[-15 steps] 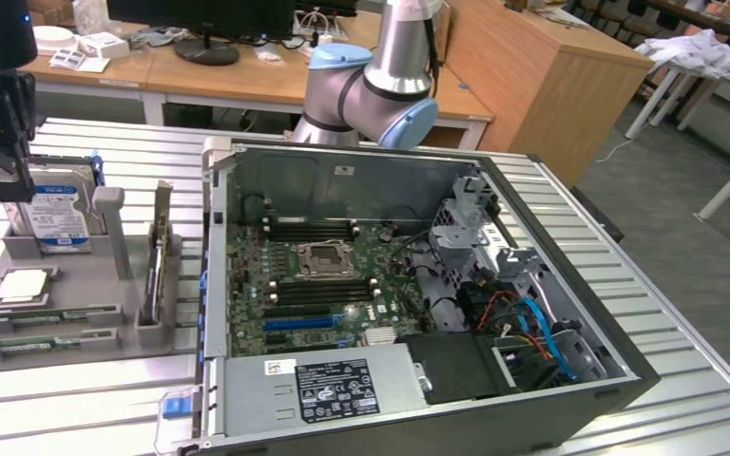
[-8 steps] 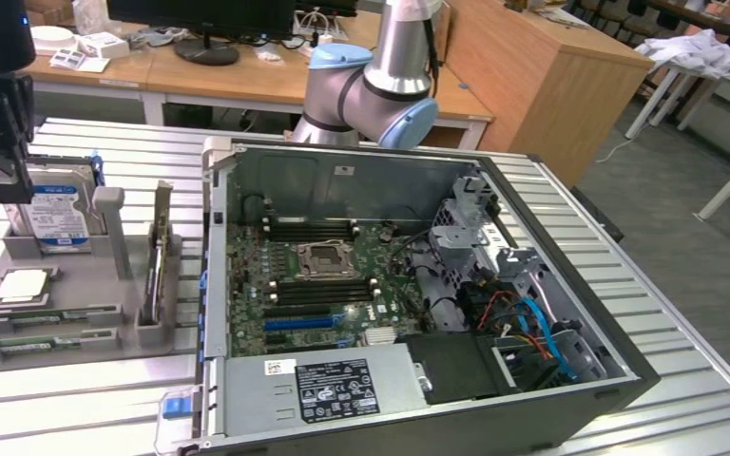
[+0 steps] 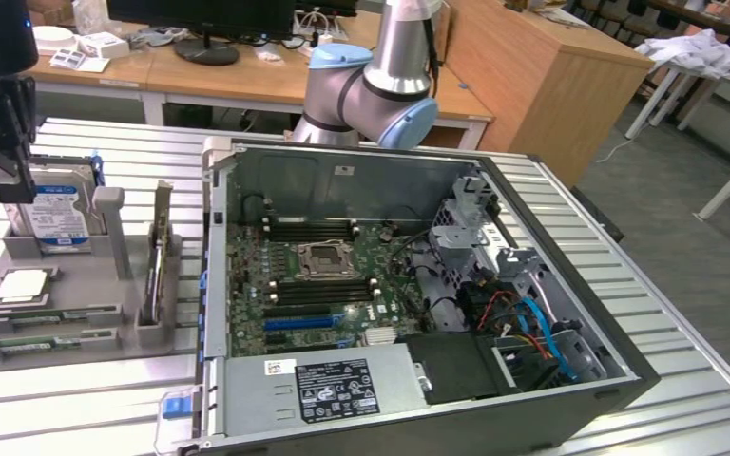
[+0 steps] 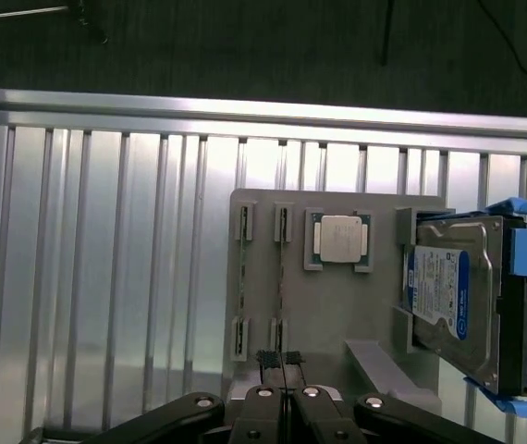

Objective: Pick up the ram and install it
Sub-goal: 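Pick up the ram and move it above insertion slot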

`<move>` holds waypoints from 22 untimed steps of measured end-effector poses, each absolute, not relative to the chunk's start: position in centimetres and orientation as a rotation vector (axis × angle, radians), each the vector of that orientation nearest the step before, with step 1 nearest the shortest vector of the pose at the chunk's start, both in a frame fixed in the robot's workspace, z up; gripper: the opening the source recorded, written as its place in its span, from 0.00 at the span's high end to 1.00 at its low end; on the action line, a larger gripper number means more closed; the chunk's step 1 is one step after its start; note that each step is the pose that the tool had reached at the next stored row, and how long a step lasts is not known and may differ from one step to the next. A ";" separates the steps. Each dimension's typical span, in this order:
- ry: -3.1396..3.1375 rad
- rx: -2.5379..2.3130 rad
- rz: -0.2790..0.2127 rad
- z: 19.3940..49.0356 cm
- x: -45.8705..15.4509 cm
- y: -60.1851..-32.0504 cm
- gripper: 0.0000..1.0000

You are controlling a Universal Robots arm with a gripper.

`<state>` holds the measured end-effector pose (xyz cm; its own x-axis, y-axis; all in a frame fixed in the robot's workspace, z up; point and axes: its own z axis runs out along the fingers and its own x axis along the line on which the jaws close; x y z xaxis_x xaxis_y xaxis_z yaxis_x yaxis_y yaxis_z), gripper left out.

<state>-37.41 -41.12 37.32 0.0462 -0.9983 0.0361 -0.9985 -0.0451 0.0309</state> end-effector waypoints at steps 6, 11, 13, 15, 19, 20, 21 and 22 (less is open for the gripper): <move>-2.137 2.237 0.007 37.3 -37.4 -41.1 0.89; -2.137 2.237 0.007 37.3 -37.4 -41.1 0.77; -2.137 2.237 0.008 37.3 -37.4 -41.1 0.70; -2.140 2.240 0.003 37.3 -37.4 -41.1 0.70; -2.148 2.249 -0.011 37.0 -37.4 -41.1 0.70; -2.150 2.251 -0.015 37.0 -37.4 -41.1 0.70; -2.152 2.254 -0.021 36.9 -37.4 -41.1 0.70; -2.156 2.258 -0.027 36.9 -37.4 -41.1 0.70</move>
<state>-37.41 -41.12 36.89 0.0465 -0.9989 0.0008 -0.9986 -0.0464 0.0260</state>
